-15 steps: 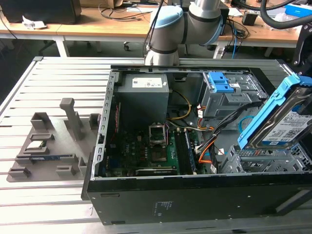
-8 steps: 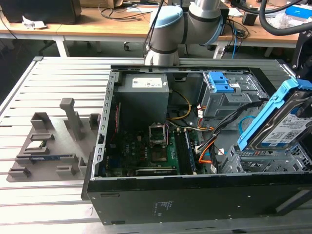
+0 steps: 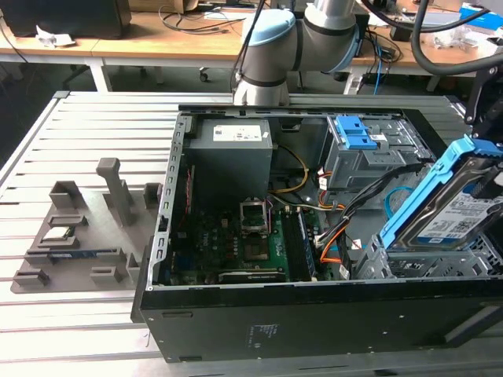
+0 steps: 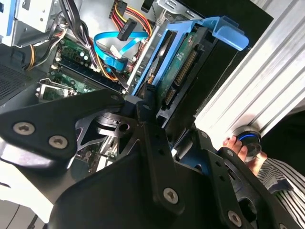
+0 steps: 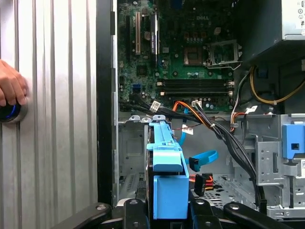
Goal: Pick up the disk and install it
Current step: 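Insert the disk into the insertion slot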
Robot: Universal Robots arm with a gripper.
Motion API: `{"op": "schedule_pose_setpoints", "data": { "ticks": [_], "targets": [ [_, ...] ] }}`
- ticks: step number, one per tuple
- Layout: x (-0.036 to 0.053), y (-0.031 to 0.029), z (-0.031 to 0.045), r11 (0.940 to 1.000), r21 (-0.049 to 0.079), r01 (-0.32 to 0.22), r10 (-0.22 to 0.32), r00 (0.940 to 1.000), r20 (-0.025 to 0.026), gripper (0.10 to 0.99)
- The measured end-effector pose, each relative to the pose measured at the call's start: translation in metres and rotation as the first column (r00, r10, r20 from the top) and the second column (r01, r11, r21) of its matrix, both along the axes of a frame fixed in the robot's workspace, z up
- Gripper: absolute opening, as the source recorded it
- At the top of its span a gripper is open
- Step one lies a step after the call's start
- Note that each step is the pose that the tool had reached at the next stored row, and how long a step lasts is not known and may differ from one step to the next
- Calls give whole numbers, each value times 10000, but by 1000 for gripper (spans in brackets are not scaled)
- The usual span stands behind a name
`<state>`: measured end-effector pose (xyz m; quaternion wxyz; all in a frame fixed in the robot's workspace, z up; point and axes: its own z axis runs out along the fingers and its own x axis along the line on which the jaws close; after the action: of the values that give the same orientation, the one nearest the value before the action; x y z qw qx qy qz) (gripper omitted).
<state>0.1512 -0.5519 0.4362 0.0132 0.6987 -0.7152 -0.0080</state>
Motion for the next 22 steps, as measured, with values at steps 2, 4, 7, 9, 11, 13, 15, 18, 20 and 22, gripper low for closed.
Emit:
{"op": "schedule_pose_setpoints", "data": {
  "ticks": [2, 4, 7, 9, 11, 13, 15, 18, 20, 22],
  "targets": [
    [-1, 0, -27, 10000, -1, 0, 0, 10000, -1, 365],
    [-2, 0, -59, 10000, -1, 0, 0, 10000, -1, 365],
    [-6, 0, -136, 10000, -1, 0, 0, 10000, 0, 365],
    [-8, 0, -213, 10000, -6, 0, 0, 10000, -1, 365],
    [-10, 0, -279, 10000, -7, 1, -1, 10000, -1, 365],
    [-11, 0, -329, 10000, -8, 1, -1, 10000, -1, 365],
    [-23, 0, -366, 10000, -9, 3, -3, 10000, 0, 365],
    [-79, 0, -381, 10000, -3, -1, 1, 10000, 0, 365],
    [-123, 0, -385, 10000, -6, 0, 0, 10000, 0, 365],
    [-170, 0, -395, 10000, -6, 1, -1, 10000, 0, 365]
  ]
}}
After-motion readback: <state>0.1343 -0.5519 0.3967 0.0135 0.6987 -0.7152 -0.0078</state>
